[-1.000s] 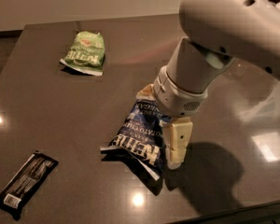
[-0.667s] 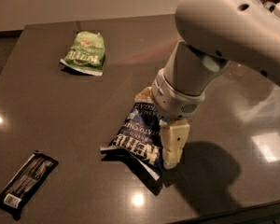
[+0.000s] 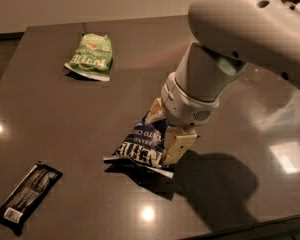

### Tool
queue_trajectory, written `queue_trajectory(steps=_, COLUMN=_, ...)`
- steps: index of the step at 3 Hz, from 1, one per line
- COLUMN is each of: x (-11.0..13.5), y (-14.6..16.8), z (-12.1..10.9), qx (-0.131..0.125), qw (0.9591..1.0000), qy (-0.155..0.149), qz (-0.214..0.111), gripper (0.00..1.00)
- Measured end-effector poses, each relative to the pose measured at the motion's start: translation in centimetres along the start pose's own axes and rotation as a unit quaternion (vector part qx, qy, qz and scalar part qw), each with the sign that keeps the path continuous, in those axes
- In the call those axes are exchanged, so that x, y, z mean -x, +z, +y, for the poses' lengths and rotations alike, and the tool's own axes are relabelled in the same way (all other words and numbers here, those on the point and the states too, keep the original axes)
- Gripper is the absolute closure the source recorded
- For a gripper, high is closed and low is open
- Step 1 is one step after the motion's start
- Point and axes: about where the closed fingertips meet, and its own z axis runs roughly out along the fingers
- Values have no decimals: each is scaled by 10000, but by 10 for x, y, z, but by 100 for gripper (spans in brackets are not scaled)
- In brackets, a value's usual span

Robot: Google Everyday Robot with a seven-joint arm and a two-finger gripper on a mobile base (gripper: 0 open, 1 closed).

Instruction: Pick blue chip bag

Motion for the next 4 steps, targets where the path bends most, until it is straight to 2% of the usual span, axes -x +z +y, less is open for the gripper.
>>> queue_trajectory(steps=1, x=8, y=-14, z=0, qx=-93, qw=9999, qy=7, qz=-108, gripper=87)
queue_trajectory(steps=2, x=22, y=-37, z=1, qx=-261, qw=9992, qy=-32, qz=-287, gripper=100)
queue_trajectory(steps=4, x=64, y=-96, z=7, qx=-714, qw=9943, qy=-321, qz=-726, gripper=100)
